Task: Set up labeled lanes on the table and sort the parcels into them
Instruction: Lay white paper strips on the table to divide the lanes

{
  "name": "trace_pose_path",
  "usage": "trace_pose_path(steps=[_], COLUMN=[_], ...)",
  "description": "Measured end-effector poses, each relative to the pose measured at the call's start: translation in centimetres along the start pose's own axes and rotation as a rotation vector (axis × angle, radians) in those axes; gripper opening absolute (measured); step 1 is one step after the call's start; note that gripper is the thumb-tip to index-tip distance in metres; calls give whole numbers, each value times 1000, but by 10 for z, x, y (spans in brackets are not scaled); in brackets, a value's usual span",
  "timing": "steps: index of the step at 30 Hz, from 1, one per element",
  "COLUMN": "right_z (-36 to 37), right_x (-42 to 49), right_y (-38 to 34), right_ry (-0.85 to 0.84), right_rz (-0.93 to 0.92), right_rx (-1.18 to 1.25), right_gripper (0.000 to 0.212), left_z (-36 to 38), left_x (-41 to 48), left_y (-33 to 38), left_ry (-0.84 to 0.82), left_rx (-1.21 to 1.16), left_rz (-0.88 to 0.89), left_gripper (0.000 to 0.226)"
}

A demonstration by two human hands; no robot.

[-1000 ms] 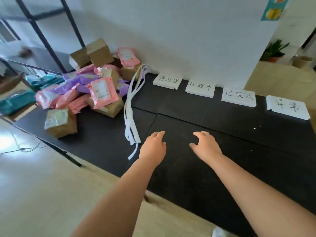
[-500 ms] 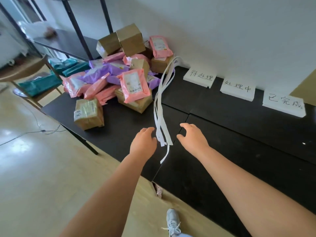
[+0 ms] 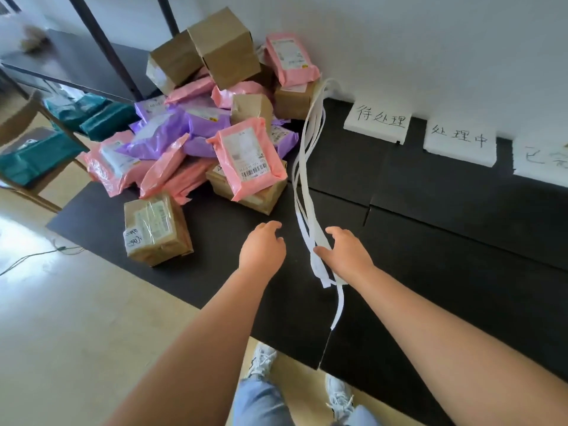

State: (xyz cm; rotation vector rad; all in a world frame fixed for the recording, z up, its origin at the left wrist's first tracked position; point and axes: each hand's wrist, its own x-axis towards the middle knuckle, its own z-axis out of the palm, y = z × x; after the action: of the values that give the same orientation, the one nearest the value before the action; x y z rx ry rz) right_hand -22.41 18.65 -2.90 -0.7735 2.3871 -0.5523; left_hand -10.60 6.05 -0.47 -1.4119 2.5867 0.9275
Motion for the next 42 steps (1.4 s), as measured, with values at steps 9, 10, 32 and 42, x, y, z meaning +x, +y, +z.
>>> trace_pose_path(steps=[9, 10, 32, 42], right_z=[43, 48, 15, 9], right_x=[29, 29, -15, -38], right_y=[-34, -36, 25, 67], right_ry=[-7, -3, 28, -283], right_rz=[404, 439, 384, 178], right_rx=[-63, -61, 8, -85], right_gripper=[85, 83, 34, 28], left_z=[-11, -11, 31, 59], left_x=[72, 76, 49, 21], left_y=[-23, -25, 33, 56], left_ry=[-253, -272, -384, -317], left_rx=[24, 27, -57, -116], left_rz=[178, 186, 115, -45], left_gripper=[42, 42, 45, 46])
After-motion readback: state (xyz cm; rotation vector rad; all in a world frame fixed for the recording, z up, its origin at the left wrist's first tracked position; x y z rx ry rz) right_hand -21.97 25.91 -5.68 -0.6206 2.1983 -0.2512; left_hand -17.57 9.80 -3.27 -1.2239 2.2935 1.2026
